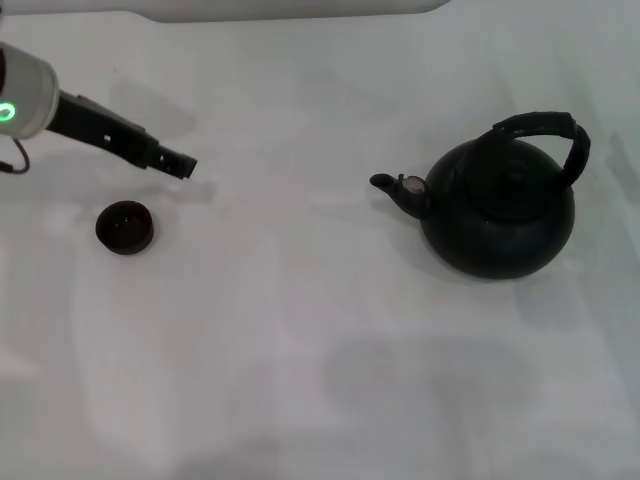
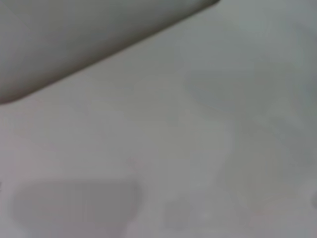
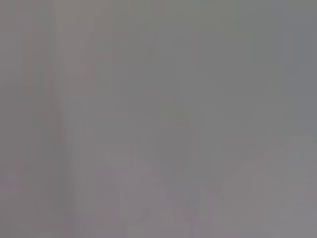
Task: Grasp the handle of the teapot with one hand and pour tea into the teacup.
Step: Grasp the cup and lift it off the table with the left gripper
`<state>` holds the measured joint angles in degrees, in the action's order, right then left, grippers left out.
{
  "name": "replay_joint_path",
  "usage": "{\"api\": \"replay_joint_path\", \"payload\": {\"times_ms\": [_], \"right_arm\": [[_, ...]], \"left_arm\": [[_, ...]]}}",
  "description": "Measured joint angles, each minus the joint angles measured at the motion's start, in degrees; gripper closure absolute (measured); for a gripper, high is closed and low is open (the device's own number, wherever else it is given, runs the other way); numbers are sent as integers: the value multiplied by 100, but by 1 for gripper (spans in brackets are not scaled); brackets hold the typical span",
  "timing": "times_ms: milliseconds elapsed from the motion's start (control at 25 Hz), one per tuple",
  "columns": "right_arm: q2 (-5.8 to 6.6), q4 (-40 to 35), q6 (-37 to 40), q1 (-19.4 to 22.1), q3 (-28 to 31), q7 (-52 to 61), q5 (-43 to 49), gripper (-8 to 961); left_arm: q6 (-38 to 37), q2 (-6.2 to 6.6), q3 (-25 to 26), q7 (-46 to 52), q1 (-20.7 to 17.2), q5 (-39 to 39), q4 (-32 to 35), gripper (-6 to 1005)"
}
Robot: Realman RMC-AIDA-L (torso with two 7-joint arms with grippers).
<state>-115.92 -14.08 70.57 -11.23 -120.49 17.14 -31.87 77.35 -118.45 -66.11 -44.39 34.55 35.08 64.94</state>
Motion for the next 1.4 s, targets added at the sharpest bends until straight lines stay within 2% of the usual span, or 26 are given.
{"api": "replay_joint_path", "payload": {"times_ms": [360,720,1400], "right_arm": [[-1,47,1,2,0,2,-4,79],[-1,62,2,24,0,28,-4,80],[-1,64,1,8,-1,35,-3,81]], "left_arm": [[123,-7,-103,138,-131,-111,-22,116],[175,-24,-131,279,-156,-488,-110,118],[220,-9,-215,339,-174,-720,-249,124]]}}
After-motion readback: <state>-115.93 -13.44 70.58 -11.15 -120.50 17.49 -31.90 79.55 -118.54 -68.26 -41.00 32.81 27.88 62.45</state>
